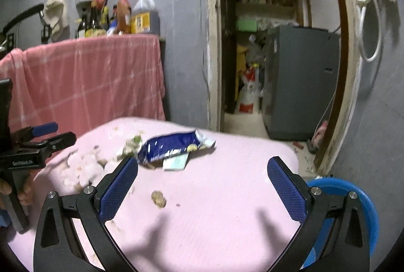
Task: Collect trash
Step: 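Move both tools back over the table, then grasp the crumpled white-green paper with the left tool while the right tool grasps a brown scrap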
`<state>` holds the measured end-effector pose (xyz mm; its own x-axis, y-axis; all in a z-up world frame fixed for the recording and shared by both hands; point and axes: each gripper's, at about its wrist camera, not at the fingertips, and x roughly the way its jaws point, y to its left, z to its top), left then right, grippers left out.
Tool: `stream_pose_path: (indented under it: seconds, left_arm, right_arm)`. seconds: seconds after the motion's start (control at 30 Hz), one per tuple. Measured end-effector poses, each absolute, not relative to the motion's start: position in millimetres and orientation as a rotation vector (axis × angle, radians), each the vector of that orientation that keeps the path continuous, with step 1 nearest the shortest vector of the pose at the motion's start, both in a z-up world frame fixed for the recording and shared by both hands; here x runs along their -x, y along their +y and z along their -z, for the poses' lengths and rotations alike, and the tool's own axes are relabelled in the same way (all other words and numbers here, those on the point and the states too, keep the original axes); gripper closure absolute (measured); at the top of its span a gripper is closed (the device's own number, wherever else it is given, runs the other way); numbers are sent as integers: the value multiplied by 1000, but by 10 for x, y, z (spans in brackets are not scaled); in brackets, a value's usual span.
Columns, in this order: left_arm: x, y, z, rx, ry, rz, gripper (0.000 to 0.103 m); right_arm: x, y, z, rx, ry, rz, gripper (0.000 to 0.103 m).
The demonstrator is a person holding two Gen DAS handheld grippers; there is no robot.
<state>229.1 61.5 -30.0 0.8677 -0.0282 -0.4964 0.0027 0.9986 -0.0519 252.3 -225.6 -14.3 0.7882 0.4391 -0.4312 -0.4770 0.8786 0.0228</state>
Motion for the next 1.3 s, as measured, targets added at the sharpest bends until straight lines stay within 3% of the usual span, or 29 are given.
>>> stream_pose_path:
  seconds: [0.17,0.23,0.3,0.57,0.63,0.83,1.0,1.17,1.3]
  left_arm:
    - [-2491,601,431,65,632,38,2]
    - [-2572,608,469,81,665,50,2]
    - [-2690,604,515,89,705,54,3]
    - [-2940,582,587,91,784,70,7]
    - [-2983,567,593,81,792,80,9]
    - [-3194,469,658,32,835,104,24]
    - [-3334,402,690,0,858,112,36]
    - [-3386,380,702,-9,870,134,54]
    - [-3398,414,705,1,871,150,61]
  right_arm:
    - [-2584,-2179,253,99,518,-537,0]
    - [-2620,-2135,291,105,545,-550,6]
    - [-2646,-2095,343,119,577,-568,19]
    - [-2711,-1959,539,138,698,-651,40]
    - [-2728,-1921,585,153,727,-658,52]
    - [-2803,-1817,678,189,803,-681,67]
    - [-2858,-1742,684,229,823,-680,88]
    - [-2891,-1714,671,234,823,-668,90]
    - [-2881,-1718,671,234,812,-664,90]
